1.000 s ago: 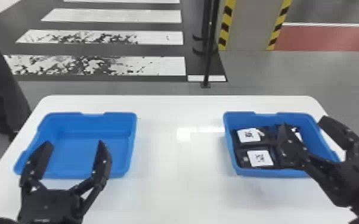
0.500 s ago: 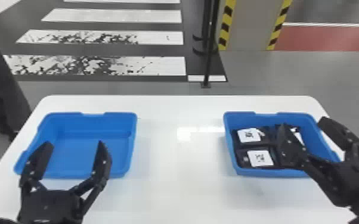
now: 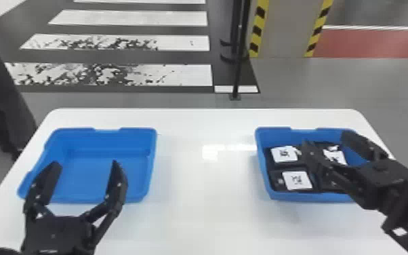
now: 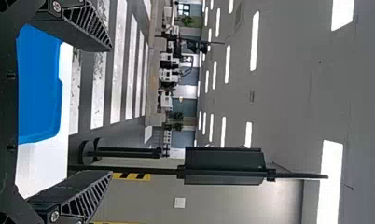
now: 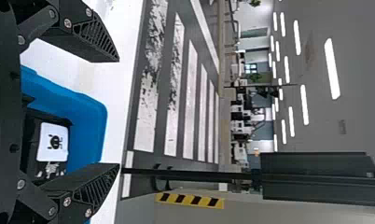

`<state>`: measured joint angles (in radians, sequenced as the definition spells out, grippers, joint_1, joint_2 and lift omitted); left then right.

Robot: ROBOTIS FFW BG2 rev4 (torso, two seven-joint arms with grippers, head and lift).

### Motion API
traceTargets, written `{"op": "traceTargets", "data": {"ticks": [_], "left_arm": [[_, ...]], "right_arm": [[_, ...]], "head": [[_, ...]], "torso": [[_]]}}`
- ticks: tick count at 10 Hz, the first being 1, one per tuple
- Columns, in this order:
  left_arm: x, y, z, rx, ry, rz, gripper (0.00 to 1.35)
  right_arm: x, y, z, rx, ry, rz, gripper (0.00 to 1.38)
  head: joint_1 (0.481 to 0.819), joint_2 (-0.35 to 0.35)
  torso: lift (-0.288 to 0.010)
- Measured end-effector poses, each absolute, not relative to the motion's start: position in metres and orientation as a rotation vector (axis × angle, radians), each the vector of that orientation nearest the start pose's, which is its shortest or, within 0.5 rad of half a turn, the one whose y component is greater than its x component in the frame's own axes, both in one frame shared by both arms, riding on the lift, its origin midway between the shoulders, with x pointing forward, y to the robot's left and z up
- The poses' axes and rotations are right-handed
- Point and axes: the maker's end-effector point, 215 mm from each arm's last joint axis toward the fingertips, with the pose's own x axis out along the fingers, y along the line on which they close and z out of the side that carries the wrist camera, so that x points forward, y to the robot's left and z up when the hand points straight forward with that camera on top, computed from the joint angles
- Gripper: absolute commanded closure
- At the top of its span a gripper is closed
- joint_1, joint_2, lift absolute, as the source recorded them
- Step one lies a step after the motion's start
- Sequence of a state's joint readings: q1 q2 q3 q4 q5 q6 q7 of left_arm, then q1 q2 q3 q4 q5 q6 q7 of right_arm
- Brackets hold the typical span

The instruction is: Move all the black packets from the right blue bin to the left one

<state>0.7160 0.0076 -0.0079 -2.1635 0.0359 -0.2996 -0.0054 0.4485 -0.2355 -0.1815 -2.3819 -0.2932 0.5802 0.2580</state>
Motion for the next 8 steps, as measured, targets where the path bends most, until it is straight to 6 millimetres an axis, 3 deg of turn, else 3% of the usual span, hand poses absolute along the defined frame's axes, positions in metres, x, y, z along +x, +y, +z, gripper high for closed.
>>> {"op": "traceTargets", "data": {"ticks": [6, 8], "left_arm": [[0.382, 0.223, -0.278, -0.042, -0.155, -0.017, 0.09], [0.383, 0.223, -0.278, -0.043, -0.154, -0.018, 0.09]], "right_arm": [[0.478, -0.268, -0.361, -0.014, 0.535, 0.241, 0.24], [0.479, -0.267, -0.381, 0.007, 0.612, 0.248, 0.24]], "head": [[0.695, -0.056], [0.695, -0.059]], "torso": [[-0.14], [-0.14]]}}
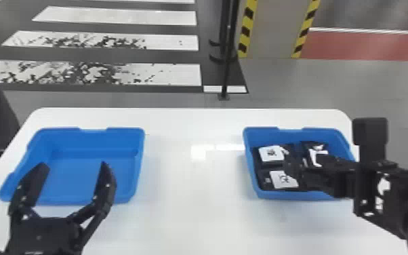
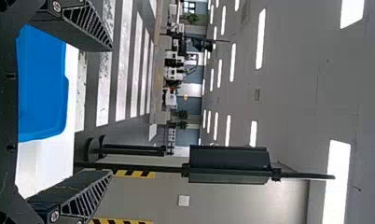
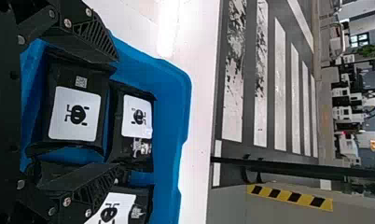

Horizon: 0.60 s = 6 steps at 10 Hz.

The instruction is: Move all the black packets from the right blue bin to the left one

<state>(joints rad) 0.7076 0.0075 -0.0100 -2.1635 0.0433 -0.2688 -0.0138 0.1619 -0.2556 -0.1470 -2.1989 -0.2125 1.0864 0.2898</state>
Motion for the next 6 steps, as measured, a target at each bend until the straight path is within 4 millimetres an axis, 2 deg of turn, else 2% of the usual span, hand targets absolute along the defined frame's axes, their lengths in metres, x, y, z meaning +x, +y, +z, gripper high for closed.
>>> {"op": "traceTargets", "data": {"ticks": [4, 6], "left_arm": [[0.385, 0.221, -0.276, -0.047, -0.156, -0.021, 0.1], [0.386, 0.22, -0.276, -0.05, -0.158, -0.025, 0.09]], "right_arm": [[0.488, -0.239, -0.42, 0.031, 0.743, 0.318, 0.24], [0.492, -0.236, -0.44, 0.024, 0.802, 0.323, 0.24]], "head": [[0.695, -0.024], [0.695, -0.019]], "torso": [[-0.14], [-0.14]]}}
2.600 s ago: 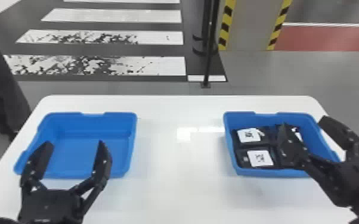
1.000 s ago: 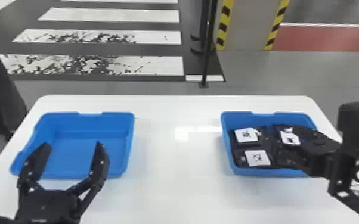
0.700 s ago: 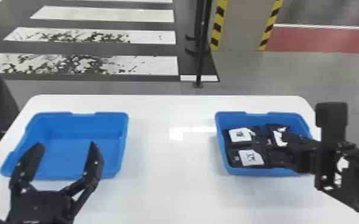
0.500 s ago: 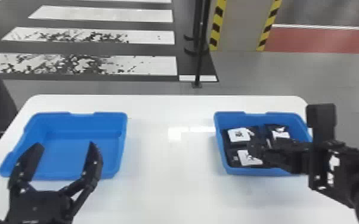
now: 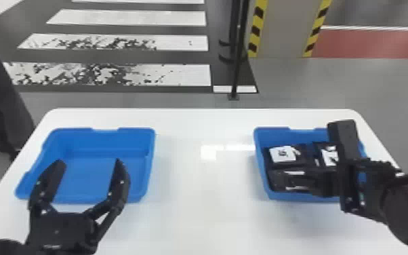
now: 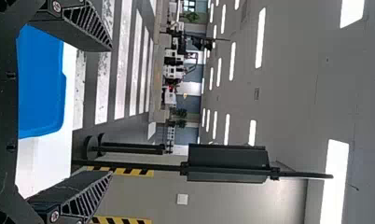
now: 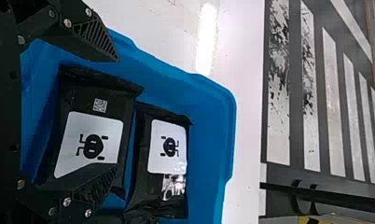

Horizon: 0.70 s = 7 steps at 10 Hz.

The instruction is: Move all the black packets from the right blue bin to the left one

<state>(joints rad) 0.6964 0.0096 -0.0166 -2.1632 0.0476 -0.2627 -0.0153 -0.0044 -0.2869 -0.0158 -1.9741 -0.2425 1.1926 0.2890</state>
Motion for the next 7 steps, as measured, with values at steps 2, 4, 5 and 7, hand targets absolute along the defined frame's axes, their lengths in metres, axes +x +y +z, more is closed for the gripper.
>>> {"op": "traceTargets", "data": {"ticks": [2, 4, 5, 7], "left_arm": [[0.386, 0.22, -0.276, -0.051, -0.158, -0.026, 0.09], [0.387, 0.219, -0.277, -0.05, -0.154, -0.03, 0.09], [0.387, 0.219, -0.277, -0.05, -0.153, -0.031, 0.1], [0.387, 0.219, -0.279, -0.049, -0.147, -0.032, 0.1]], "right_arm": [[0.494, -0.24, -0.457, 0.009, 0.85, 0.31, 0.24], [0.497, -0.235, -0.472, 0.007, 0.894, 0.322, 0.24], [0.497, -0.233, -0.474, -0.003, 0.909, 0.32, 0.24], [0.498, -0.23, -0.484, -0.018, 0.956, 0.328, 0.41]], "head": [[0.695, -0.025], [0.695, -0.02], [0.695, -0.019], [0.695, -0.014]], "torso": [[-0.14], [-0.14], [-0.14], [-0.14]]}}
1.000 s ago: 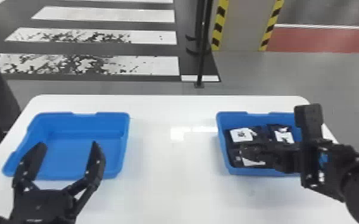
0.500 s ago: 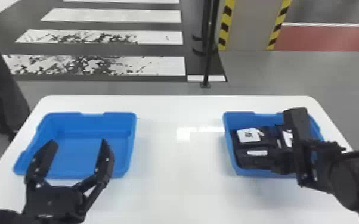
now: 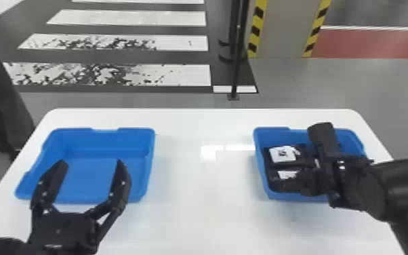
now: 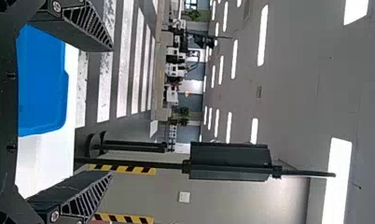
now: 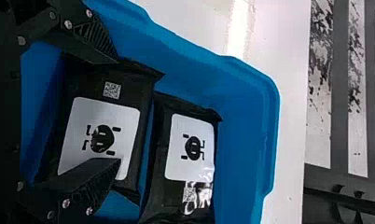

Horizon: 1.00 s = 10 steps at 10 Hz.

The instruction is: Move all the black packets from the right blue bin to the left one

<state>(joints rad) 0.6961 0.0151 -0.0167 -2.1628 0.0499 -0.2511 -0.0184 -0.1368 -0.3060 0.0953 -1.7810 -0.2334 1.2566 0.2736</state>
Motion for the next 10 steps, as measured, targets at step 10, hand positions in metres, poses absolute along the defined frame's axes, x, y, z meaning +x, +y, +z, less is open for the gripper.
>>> {"op": "traceTargets", "data": {"ticks": [10], "left_arm": [[0.383, 0.228, -0.28, -0.041, -0.147, -0.014, 0.11]], "right_arm": [[0.504, -0.219, -0.414, 0.034, 0.687, 0.339, 1.2]], "head": [[0.695, 0.011]], "torso": [[-0.14]]}}
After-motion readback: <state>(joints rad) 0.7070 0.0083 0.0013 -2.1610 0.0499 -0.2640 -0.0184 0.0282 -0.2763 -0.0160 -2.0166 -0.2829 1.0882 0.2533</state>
